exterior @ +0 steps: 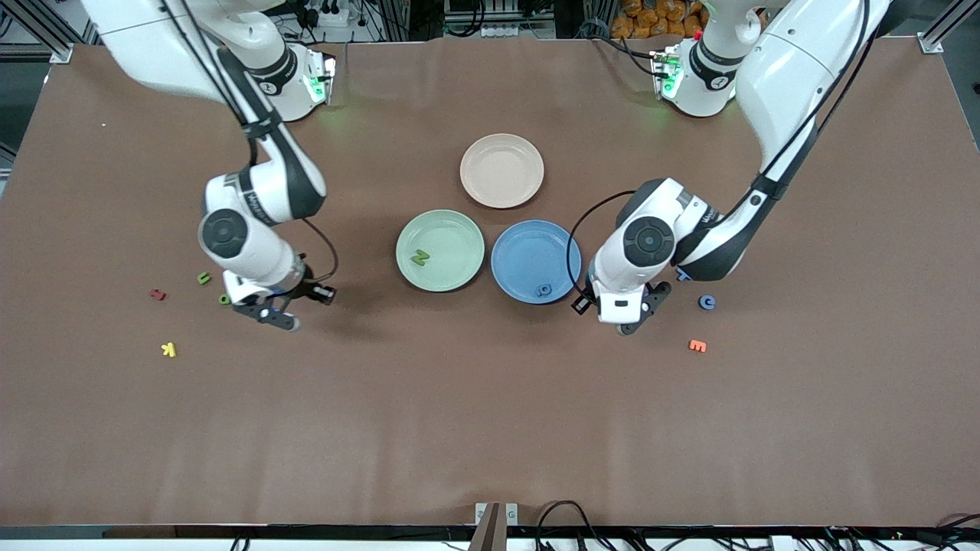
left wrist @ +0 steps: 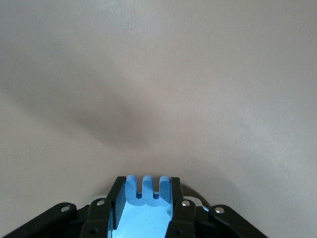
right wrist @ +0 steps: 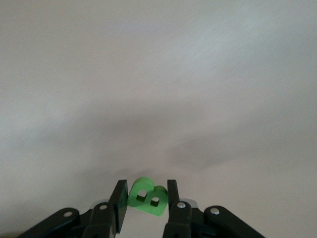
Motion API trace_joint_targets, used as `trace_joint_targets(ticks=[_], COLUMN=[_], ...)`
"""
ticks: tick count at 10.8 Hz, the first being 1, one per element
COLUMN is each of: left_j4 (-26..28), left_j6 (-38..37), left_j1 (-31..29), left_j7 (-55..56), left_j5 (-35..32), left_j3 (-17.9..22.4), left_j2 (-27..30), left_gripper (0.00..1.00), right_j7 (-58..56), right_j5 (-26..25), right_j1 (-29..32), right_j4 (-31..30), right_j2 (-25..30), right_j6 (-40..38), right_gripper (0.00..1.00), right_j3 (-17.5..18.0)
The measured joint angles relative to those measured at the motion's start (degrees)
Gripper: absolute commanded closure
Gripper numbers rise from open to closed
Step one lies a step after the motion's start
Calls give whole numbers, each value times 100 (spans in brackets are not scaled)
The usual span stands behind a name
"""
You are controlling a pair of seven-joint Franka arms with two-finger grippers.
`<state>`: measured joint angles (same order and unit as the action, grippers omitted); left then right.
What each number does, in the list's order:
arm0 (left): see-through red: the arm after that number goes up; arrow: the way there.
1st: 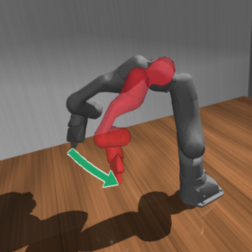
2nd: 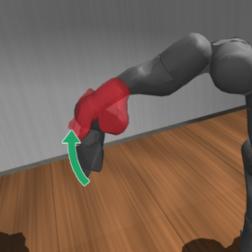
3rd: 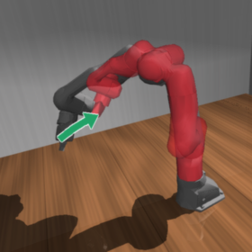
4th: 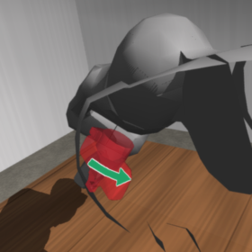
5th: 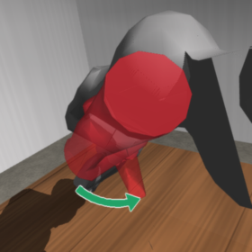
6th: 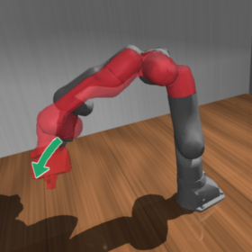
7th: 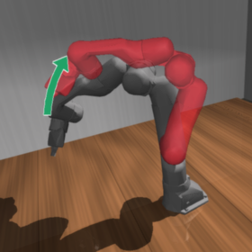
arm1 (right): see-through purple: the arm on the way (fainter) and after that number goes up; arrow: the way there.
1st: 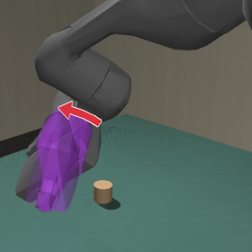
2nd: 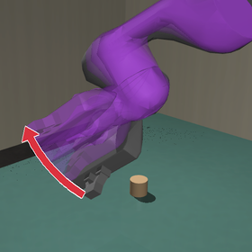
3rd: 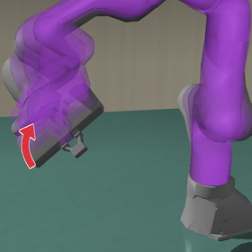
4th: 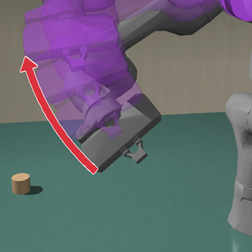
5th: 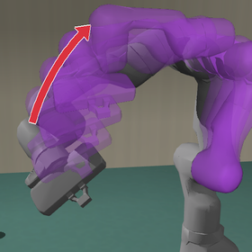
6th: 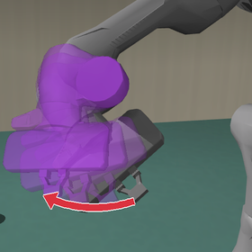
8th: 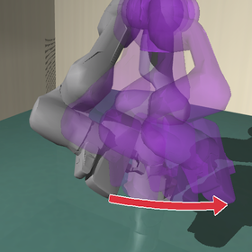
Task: Sort letters by color into matching plates
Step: 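Carry the green B and blue m to matching plates with both grippers, then open both grippers to drop the letters onto the green and blue plates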
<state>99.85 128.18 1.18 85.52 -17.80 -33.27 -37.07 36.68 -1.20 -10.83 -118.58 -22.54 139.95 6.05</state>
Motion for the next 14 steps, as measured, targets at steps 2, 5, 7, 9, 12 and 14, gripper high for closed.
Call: trace_joint_targets(ticks=[2,5,7,9,12,14], left_j4=[-1,-1,0,-1,-1,-1], left_j6=[-3,-6,-7,-14,-15,-15], left_j1=[183,443,577,654,726,774], left_j7=[335,714,926,1076,1201,1347], left_j5=[0,0,0,0,0,0], left_j3=[0,0,0,1,1,3], left_j2=[-1,-5,-7,-20,-47,-52], left_gripper=[100,100,100,100,100,0], right_j7=[517,1236,1633,2006,2154,2132], right_j5=[2,3,4,6,6,-2], right_j1=[-508,-1113,-1573,-1893,-1973,-1972], right_j4=[0,2,16,38,130,202], right_j2=[0,0,-3,-79,-247,-254], right_j6=[0,0,0,-4,-4,-175], right_gripper=[80,80,79,77,0,0], right_j3=[94,313,329,371,485,476])
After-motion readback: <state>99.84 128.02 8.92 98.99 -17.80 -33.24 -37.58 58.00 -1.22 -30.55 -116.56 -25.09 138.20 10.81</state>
